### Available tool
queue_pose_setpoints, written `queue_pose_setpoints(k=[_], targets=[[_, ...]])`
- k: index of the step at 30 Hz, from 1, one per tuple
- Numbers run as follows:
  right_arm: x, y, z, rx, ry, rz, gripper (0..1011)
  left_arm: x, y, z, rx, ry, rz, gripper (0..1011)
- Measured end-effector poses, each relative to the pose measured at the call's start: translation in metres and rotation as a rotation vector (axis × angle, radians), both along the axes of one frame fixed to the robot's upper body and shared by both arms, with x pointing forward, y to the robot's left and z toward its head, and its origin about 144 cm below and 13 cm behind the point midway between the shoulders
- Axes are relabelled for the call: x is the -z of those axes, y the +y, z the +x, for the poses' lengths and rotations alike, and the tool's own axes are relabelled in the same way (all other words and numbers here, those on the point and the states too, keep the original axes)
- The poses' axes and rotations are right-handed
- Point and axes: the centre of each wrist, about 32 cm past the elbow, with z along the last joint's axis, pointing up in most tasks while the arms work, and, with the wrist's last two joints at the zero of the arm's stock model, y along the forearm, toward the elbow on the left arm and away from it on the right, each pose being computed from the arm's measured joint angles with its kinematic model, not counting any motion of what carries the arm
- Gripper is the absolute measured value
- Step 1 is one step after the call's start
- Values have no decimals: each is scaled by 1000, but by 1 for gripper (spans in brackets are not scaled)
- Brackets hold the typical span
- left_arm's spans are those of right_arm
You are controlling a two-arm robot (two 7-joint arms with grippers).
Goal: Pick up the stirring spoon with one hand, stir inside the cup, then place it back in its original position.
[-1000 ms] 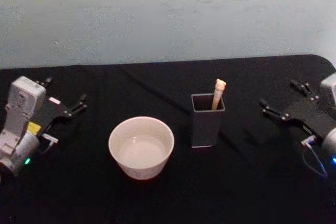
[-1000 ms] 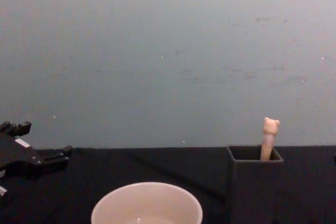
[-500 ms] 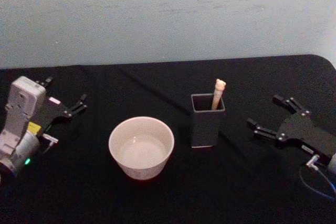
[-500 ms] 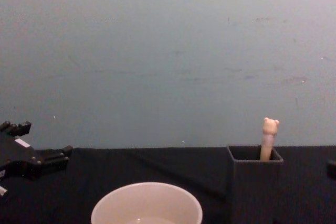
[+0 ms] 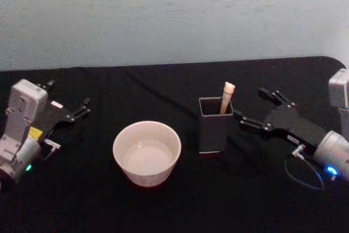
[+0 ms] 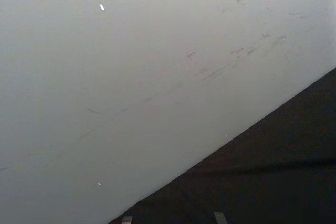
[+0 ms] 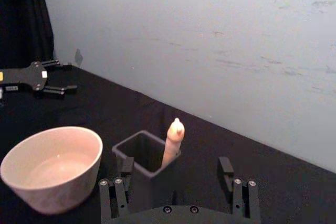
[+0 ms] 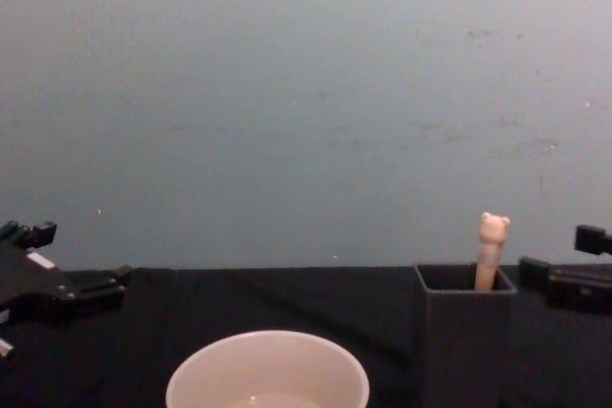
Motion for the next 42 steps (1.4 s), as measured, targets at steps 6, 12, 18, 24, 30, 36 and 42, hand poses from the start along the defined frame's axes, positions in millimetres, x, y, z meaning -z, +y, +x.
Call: queue_pose_setpoints(k=[6,12,18,24,30,36,42], targets=[[0,8,17,-3,15,12,1002,0,0,0,0,0,0,1001],[-1,15,32,-6,28,21,1002,0,0,0,0,0,0,1001],[-3,21,42,-17,51,23,1002,0,0,0,0,0,0,1001],[-3,25,45,-16,72,24,1002,0,0,0,0,0,0,1001],[-4,25,47,-10,76,34,1002,0,0,0,0,0,0,1001],[-4,25,47,-9,76,33,1002,0,0,0,0,0,0,1002],[-4,25,46,-9,76,32,1002,0,0,0,0,0,0,1001]])
